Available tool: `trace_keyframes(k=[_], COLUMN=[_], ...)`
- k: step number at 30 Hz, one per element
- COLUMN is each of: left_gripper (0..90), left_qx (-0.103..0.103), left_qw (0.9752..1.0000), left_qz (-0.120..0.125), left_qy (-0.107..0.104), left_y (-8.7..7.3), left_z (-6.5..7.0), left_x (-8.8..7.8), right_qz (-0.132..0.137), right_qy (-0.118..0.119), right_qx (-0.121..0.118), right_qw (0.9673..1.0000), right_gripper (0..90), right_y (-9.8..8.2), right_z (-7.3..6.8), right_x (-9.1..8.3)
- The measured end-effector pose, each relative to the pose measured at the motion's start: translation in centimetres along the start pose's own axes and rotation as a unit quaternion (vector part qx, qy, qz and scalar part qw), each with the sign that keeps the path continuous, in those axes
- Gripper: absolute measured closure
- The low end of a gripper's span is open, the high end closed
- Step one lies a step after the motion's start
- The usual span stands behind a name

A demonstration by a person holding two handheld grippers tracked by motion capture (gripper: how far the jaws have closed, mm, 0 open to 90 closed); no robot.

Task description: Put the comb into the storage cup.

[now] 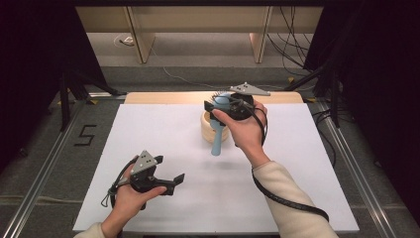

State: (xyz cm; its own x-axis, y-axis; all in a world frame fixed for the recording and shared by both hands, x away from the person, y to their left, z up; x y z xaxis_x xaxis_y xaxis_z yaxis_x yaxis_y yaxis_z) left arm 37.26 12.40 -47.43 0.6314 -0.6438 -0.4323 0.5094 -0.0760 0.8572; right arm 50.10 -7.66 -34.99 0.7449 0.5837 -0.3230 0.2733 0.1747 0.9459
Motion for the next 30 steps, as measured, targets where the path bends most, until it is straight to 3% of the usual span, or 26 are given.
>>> trace_keyframes(k=[20,30], left_gripper=[0.0,0.0], left_qx=[-0.003,0.000], left_qw=[1.0000,0.9998], left_qz=[0.003,0.016], left_qy=[0.001,0.007], left_y=[0.0,0.2], left_z=[-0.2,-0.3], left_x=[0.2,0.0], right_qz=[0.032,0.041], right_qy=[-0.016,-0.024], right_qx=[-0.017,-0.023], right_qw=[0.9992,0.9986], right_gripper=[20.7,20.7], right_y=[1.8,2.7], right_z=[0.8,1.2], right_x=[0.5,0.5])
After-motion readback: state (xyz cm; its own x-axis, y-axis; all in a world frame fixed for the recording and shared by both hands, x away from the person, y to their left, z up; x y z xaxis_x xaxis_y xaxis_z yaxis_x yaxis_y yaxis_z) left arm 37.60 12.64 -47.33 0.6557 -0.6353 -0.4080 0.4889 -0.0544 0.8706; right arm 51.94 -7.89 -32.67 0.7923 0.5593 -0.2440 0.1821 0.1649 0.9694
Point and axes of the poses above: each handheld gripper's, and its own axes: x roughly forward along the jaws, y roughly out of its top, z roughly to its right, the point moved 6 cm from there along x, roughly forward along the jaws, and after that the axes turned 8 degrees about -x, right-handed, at the moved point
